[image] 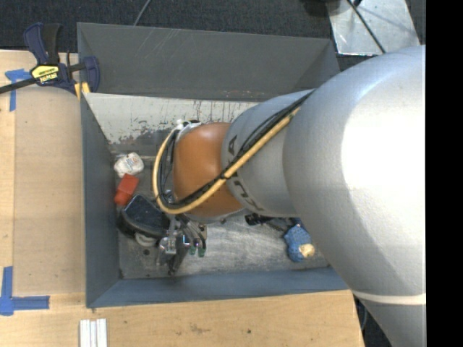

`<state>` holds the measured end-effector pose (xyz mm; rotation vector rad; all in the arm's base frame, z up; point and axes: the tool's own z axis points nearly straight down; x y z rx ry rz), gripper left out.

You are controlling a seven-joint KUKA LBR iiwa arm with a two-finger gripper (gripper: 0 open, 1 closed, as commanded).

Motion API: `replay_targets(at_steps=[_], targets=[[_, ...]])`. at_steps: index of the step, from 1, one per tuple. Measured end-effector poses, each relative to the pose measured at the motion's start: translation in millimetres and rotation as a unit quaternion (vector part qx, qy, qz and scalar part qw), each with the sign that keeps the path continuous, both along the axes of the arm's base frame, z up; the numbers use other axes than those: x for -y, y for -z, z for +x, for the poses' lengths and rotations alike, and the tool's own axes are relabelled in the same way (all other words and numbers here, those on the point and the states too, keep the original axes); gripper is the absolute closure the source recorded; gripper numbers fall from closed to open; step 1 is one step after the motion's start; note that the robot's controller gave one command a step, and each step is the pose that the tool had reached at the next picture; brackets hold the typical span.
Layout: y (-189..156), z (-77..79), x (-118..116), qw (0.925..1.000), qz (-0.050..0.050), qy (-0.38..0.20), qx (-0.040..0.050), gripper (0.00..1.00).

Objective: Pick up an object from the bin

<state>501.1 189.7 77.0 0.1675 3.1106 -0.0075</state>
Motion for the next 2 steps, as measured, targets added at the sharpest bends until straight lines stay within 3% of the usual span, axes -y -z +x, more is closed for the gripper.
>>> replay_targets(at_steps=[1, 2], targets=[[-1.5, 2.1, 0.3, 1.0000, 0.001, 0.000, 0.0040, 1.00], [-40.3, 2.7, 1.6, 0.9999, 0.002, 0.001, -0.0131, 1.00]])
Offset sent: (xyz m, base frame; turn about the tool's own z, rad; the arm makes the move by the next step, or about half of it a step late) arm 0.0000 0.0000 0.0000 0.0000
